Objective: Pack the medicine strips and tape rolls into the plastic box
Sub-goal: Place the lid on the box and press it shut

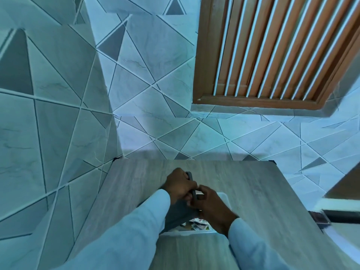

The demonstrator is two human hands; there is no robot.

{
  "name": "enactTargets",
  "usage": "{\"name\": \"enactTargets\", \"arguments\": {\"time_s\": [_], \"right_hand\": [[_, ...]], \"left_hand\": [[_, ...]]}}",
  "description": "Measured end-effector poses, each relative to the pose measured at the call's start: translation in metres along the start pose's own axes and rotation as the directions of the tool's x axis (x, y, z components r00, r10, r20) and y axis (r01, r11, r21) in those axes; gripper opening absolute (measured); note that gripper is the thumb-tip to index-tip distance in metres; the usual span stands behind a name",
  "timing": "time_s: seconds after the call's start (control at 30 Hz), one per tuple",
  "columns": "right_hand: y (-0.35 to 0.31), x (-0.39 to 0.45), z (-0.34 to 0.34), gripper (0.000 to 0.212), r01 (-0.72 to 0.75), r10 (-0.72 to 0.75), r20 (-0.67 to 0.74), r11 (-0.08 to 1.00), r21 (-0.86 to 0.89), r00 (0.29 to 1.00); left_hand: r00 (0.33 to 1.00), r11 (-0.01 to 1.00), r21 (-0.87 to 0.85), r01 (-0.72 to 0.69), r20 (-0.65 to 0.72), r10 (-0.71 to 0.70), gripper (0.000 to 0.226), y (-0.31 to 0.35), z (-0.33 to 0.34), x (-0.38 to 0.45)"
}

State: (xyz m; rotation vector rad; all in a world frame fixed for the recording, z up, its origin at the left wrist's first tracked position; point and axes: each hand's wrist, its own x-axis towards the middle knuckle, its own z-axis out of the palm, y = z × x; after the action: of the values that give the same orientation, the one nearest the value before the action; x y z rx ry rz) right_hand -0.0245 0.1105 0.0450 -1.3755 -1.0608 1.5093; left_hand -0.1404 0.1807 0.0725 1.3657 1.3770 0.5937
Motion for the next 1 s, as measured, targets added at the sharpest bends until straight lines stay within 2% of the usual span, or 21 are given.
{"name": "enactTargets", "arguments": {"time_s": [0.1, 0.17, 0.23, 0.3, 0.33, 0.4, 0.43, 0.53, 0.6, 0.67, 0.73, 0.8, 1.0], "right_hand": [[0.012, 0.003, -0.006, 0.024, 0.003, -0.03, -0.243, 0.994, -0.107, 0.969], [0.018, 0.002, -0.021, 0.029, -0.036, 0.003, -0.31, 0.994, -0.1, 0.951], [0.025, 0.0, -0.041, 0.034, -0.067, 0.042, -0.315, 0.995, -0.068, 0.948], [0.036, -0.001, -0.056, 0.036, -0.092, 0.085, -0.294, 0.996, -0.01, 0.952], [0.041, -0.001, -0.06, 0.036, -0.104, 0.11, -0.285, 0.994, 0.037, 0.952], [0.049, 0.0, -0.065, 0.035, -0.114, 0.141, -0.269, 0.987, 0.112, 0.953], [0.051, 0.001, -0.067, 0.035, -0.119, 0.148, -0.273, 0.986, 0.12, 0.951], [0.059, 0.009, -0.078, 0.033, -0.135, 0.161, -0.323, 0.986, 0.102, 0.933], [0.067, 0.015, -0.084, 0.03, -0.173, 0.158, -0.404, 0.985, -0.001, 0.901], [0.072, 0.016, -0.087, 0.028, -0.204, 0.083, -0.479, 0.957, -0.206, 0.874], [0.077, 0.015, -0.088, 0.018, -0.225, -0.017, -0.52, 0.889, -0.398, 0.854], [0.084, 0.015, -0.093, 0.008, -0.259, -0.075, -0.542, 0.818, -0.513, 0.837], [0.099, 0.018, -0.098, 0.012, -0.387, -0.027, -0.571, 0.709, -0.589, 0.82]], "left_hand": [[0.998, 0.998, -0.042, 0.043, 0.038, -0.041, 0.024, -0.015, 0.005, 0.001], [0.996, 0.991, 0.131, 0.001, -0.093, 0.011, 0.019, -0.034, -0.009, 0.001], [0.964, 0.949, 0.307, 0.079, -0.265, 0.005, 0.016, -0.064, -0.032, 0.0], [0.908, 0.909, 0.33, 0.253, -0.405, -0.106, 0.032, -0.102, -0.051, -0.004], [0.883, 0.894, 0.295, 0.337, -0.429, -0.191, 0.04, -0.118, -0.054, -0.006], [0.867, 0.878, 0.231, 0.419, -0.389, -0.312, 0.046, -0.142, -0.05, -0.006], [0.873, 0.883, 0.211, 0.418, -0.363, -0.326, 0.045, -0.148, -0.045, -0.006], [0.888, 0.921, 0.195, 0.338, -0.391, -0.243, 0.028, -0.147, -0.037, -0.007], [0.895, 0.935, 0.202, 0.292, -0.403, -0.192, 0.02, -0.14, -0.035, -0.004], [0.894, 0.938, 0.219, 0.268, -0.42, -0.157, 0.022, -0.135, -0.031, 0.001], [0.894, 0.942, 0.224, 0.251, -0.426, -0.137, 0.023, -0.133, -0.025, 0.006], [0.896, 0.943, 0.238, 0.233, -0.43, -0.113, 0.024, -0.136, -0.019, 0.011], [0.881, 0.905, 0.336, 0.259, -0.467, -0.079, 0.028, -0.146, -0.007, 0.017]]}}
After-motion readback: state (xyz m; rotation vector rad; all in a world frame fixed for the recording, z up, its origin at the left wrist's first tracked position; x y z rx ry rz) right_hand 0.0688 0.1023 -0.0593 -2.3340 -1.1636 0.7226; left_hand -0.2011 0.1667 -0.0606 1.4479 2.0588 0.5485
